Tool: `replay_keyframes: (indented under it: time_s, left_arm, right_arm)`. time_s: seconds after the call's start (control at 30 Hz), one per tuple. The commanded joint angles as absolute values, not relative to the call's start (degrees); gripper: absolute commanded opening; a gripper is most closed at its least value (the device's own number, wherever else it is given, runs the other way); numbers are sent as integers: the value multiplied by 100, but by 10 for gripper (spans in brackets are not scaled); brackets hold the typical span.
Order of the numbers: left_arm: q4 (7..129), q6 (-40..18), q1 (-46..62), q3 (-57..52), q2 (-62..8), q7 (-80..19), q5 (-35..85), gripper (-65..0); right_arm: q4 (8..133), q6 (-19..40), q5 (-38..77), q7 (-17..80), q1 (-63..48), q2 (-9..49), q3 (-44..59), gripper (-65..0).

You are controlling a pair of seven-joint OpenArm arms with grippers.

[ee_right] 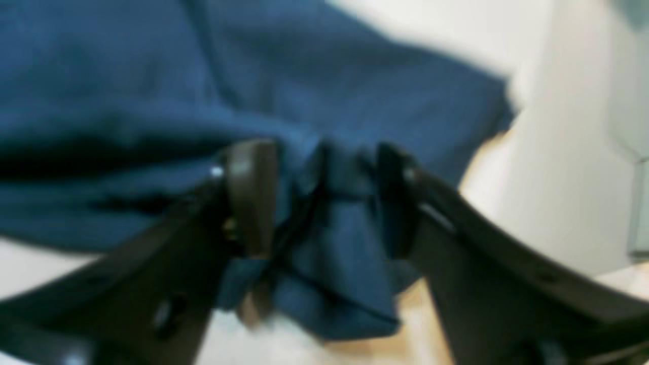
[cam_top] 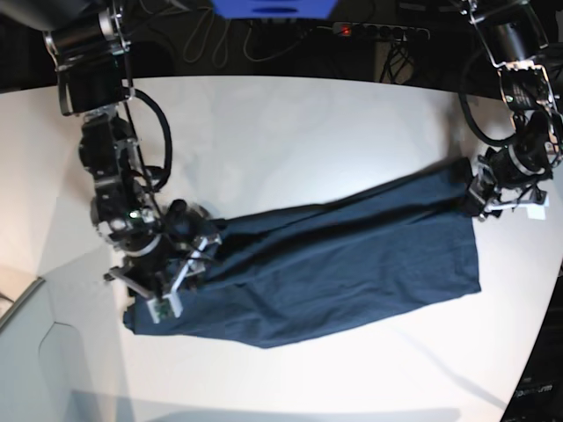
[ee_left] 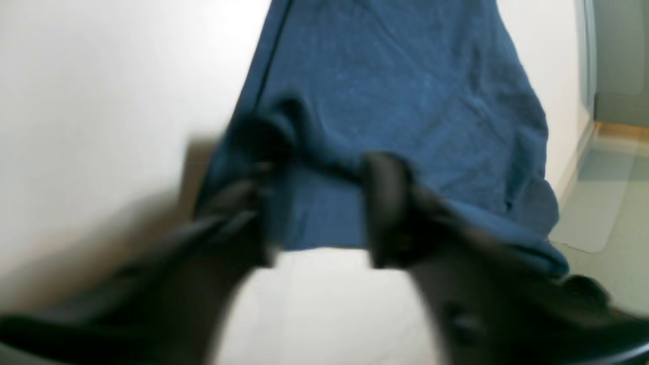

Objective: Layout the t-shirt on the table in an organized manner, then fold the t-shirt properly
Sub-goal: 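Pull the shirt edges apart with both grippers to straighten it, then open both grippers and raise them off the shirt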

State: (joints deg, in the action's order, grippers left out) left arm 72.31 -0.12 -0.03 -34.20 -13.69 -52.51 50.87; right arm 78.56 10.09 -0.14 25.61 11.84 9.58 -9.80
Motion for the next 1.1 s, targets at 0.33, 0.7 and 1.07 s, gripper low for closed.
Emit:
replay_keyframes:
  time_s: [0.33,0.7,1.07]
  left_arm:
    - [8180,-31,576,-3433,-1130,-5235,5191,-188]
    - [8171,22,752,-3451,-954,-5174,5156,-188]
    - [8119,31,1165,-3451,-927,-4497,5165,-188]
  right_arm:
    - [9262,954,-31,2457,-136,822,-426,-269]
    - [9288,954,-31,2448,-611,813,-426,-269]
    - [9288,954,-31,2457,-787,813,-409,-269]
